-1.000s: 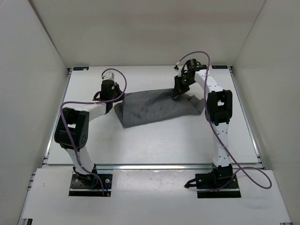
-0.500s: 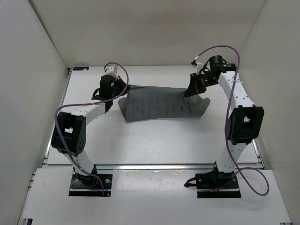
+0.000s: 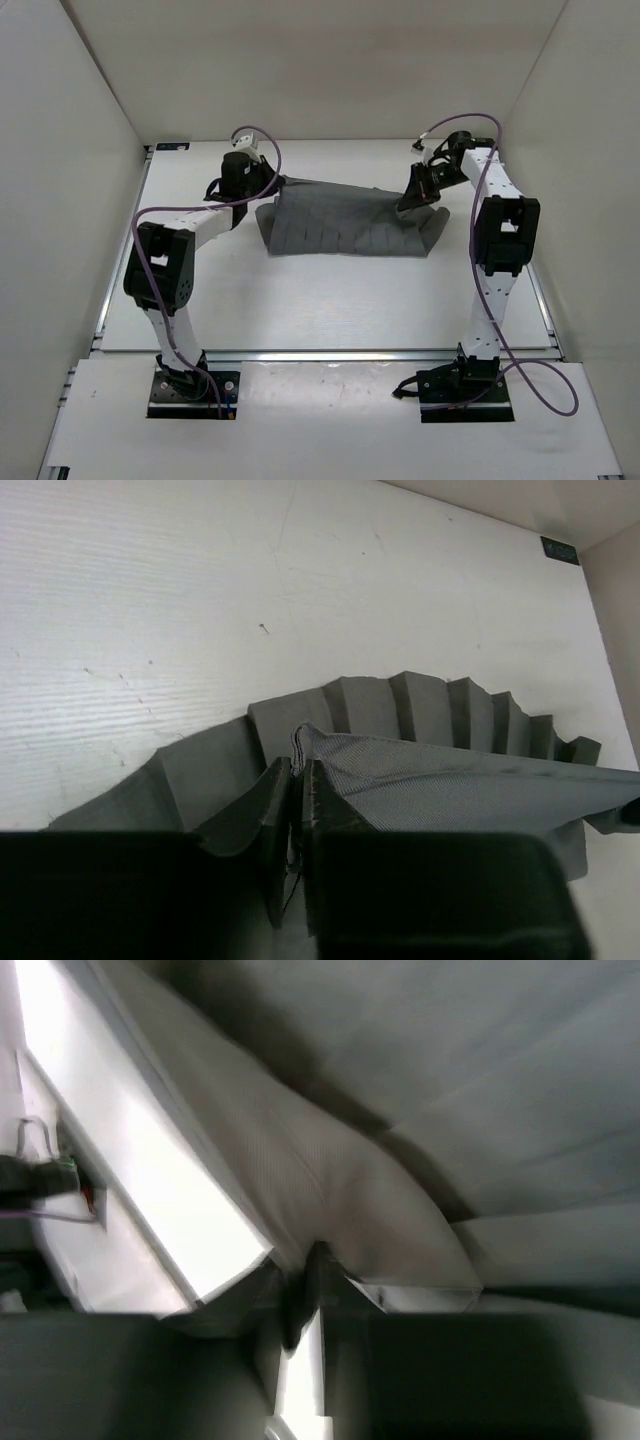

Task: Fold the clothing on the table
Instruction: Fold the skirt

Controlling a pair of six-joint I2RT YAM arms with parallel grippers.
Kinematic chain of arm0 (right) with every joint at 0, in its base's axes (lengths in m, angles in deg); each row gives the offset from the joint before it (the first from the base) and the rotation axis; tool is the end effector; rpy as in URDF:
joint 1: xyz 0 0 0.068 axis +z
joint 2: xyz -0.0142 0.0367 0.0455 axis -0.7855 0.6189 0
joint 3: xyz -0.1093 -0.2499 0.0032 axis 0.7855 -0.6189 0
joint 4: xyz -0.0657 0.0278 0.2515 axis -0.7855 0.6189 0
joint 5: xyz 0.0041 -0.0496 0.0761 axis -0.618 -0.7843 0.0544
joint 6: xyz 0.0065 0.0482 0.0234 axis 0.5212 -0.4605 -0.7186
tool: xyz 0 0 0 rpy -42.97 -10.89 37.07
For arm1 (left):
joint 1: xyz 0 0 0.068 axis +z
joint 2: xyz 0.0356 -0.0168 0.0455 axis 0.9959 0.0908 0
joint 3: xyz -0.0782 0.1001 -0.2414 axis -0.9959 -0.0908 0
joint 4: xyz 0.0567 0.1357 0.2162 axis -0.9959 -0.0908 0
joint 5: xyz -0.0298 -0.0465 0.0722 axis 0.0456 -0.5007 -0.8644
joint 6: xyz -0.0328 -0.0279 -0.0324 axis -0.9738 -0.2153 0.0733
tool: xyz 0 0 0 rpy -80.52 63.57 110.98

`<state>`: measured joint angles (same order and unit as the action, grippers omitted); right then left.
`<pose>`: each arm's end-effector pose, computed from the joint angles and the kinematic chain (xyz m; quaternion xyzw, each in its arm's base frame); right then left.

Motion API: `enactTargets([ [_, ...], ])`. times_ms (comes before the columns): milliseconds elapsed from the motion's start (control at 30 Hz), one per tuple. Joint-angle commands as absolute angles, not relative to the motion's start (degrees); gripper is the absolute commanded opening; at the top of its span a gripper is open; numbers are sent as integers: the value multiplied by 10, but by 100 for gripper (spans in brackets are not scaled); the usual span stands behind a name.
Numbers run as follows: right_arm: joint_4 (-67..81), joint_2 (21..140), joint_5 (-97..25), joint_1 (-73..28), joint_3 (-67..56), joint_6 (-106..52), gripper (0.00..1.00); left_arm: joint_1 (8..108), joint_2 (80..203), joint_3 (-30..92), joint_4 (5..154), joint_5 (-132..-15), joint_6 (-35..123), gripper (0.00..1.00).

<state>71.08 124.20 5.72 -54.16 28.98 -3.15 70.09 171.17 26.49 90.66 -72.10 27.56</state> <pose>0.4417 0.0087 0.2304 -0.1541 0.8912 0.3982 0.1533 0.4040 -0.1121 0.2231 -0.0552 0.8344 -0.2647 0.4802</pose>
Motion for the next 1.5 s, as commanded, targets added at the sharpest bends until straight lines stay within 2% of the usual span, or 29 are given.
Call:
enactTargets([
  [0,699,1266,-11,-570,352,-55,19,730,1742,320,891,-795,295,24],
  [33,687,1280,-53,-564,368,-80,43,734,1755,341,880,-793,291,51],
  [67,682,1291,-76,-561,391,-79,50,729,1765,352,877,-788,289,58],
  [133,661,1297,-147,-545,408,-86,52,736,1779,370,874,-780,276,65],
  [167,645,1292,-185,-535,409,-94,55,739,1777,367,885,-779,277,71],
  [200,631,1282,-209,-527,411,-103,53,735,1759,352,896,-785,276,78],
  [233,620,1275,-216,-521,406,-106,55,736,1757,341,896,-785,277,82],
  [300,610,1239,-239,-522,376,-123,57,744,1735,320,888,-777,277,82],
  [367,597,1207,-244,-520,329,-144,59,748,1698,282,863,-767,273,76],
  [433,557,1163,-252,-522,219,-187,62,747,1668,245,824,-771,277,74],
  [467,517,1127,-243,-519,185,-215,62,747,1649,223,814,-772,282,75],
  [567,410,1021,-203,-534,-21,-280,64,733,1610,166,771,-781,282,77],
  [733,354,904,-233,-544,-138,-312,68,722,1581,107,771,-775,274,79],
  [933,297,850,-214,-561,-245,-360,68,701,1606,96,752,-761,256,72],
  [1067,235,845,-184,-577,-294,-401,66,691,1616,70,798,-754,228,60],
  [1133,221,859,-164,-577,-295,-409,66,690,1634,77,803,-750,220,49],
  [1233,184,874,-176,-574,-307,-440,67,683,1657,89,803,-726,219,17],
  [1267,173,877,-172,-573,-318,-444,66,681,1662,87,804,-722,214,14],
  [1300,151,879,-167,-576,-325,-461,65,681,1664,88,809,-721,210,6],
  [1367,128,900,-158,-583,-328,-480,65,679,1663,79,814,-717,209,0],
  [1467,130,911,-179,-581,-329,-501,65,681,1657,76,822,-715,206,0],
])
